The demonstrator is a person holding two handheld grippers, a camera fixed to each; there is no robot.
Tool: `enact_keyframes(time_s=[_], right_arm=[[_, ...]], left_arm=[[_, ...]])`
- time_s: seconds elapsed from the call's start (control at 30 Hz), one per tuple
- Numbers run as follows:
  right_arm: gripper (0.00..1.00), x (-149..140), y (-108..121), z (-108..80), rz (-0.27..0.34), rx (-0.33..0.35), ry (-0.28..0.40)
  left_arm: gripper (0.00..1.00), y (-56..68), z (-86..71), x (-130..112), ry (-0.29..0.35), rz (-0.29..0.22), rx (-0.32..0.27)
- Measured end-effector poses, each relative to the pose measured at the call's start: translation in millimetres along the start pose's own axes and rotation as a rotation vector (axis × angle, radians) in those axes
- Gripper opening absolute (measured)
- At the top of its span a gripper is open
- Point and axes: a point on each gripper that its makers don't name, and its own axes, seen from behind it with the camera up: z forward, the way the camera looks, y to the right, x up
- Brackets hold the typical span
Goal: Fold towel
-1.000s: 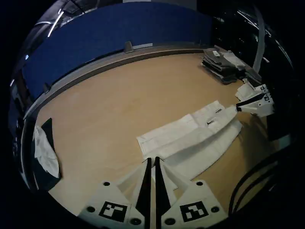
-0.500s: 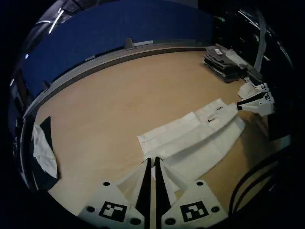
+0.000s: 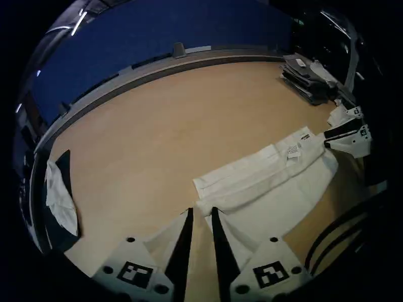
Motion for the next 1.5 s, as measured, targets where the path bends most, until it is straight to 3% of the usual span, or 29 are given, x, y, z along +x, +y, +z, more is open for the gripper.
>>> enact_keyframes(time_s=[0.07,0.47,0.6,0.8,1.07,1.5], right_arm=[[0.42,0.1,3.7,0.7,0.0,-0.017,0.0],[0.58,10.2,19.1,6.3,-0.005,-0.09,0.008],[0.72,15.8,26.3,6.8,-0.003,-0.119,0.012],[0.95,25.6,36.3,5.2,0.006,-0.159,0.038],[1.0,35.4,42.2,0.6,0.022,-0.179,0.077],[1.0,35.0,38.2,-11.5,0.006,-0.172,0.089]], left_arm=[[0.37,-2.5,0.4,0.4,0.0,-0.006,0.005],[0.46,-13.5,5.6,7.0,0.006,-0.006,0.037],[0.48,-17.8,6.8,12.0,0.013,-0.011,0.051],[0.63,-23.7,5.8,18.4,0.025,-0.024,0.066],[0.88,-31.1,3.2,22.0,0.038,-0.039,0.088],[0.92,-34.1,-10.2,29.8,0.062,-0.051,0.108]])
